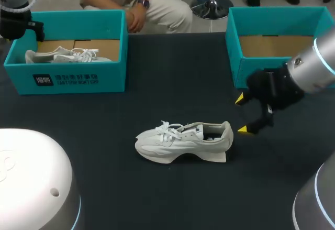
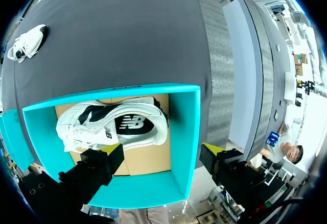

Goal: Take the shoe out of the shoebox, open the shoe tongue, remove and reinsert the insole, then place the shoe into the shoebox

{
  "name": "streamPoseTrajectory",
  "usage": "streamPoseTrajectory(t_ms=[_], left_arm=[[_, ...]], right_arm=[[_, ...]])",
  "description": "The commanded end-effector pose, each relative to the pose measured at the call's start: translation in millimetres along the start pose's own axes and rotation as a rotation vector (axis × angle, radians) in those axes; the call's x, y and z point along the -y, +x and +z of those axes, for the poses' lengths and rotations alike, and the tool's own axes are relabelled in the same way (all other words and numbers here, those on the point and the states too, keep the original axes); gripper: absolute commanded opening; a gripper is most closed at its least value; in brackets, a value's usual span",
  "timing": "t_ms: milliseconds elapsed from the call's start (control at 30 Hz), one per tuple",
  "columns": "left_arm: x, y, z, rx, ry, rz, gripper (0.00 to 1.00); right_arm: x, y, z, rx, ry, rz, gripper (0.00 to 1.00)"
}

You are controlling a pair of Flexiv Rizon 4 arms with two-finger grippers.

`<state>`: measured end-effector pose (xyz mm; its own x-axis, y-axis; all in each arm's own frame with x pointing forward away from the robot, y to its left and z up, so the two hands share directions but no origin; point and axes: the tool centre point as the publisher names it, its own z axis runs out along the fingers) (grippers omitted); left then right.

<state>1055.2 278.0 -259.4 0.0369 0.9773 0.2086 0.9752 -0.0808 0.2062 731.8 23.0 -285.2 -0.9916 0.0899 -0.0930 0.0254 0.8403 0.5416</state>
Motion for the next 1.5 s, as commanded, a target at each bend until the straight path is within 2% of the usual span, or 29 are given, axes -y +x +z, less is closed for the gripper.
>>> streamPoseTrajectory(t_ms=[33, 367, 467, 667, 1067, 1200, 1500], left_arm=[[0.4, 0.3, 0.0, 0.000, -0.001, 0.001, 1.00], [0.4, 0.3, 0.0, 0.000, -0.001, 0.001, 1.00], [0.4, 0.3, 0.0, 0.000, -0.001, 0.001, 1.00], [0.4, 0.3, 0.0, 0.000, -0.001, 0.001, 1.00], [0.4, 0.3, 0.0, 0.000, -0.001, 0.001, 1.00], [0.4, 0.3, 0.0, 0.000, -0.001, 0.001, 1.00], [0.4, 0.3, 0.0, 0.000, -0.001, 0.001, 1.00]], right_arm=[[2.5, 5.0, -1.0, 0.011, -0.011, -0.001, 1.00], [2.5, 5.0, -1.0, 0.011, -0.011, -0.001, 1.00], [10.9, 2.3, 2.6, -0.005, -0.125, 0.012, 1.00], [22.3, -1.2, 13.4, -0.040, -0.252, 0.027, 1.00], [57.9, -1.7, 18.1, -0.013, -0.581, -0.054, 1.00], [65.9, -0.2, 20.3, -0.027, -0.623, -0.074, 1.00], [81.8, 1.2, 30.5, -0.020, -0.606, -0.027, 1.00]])
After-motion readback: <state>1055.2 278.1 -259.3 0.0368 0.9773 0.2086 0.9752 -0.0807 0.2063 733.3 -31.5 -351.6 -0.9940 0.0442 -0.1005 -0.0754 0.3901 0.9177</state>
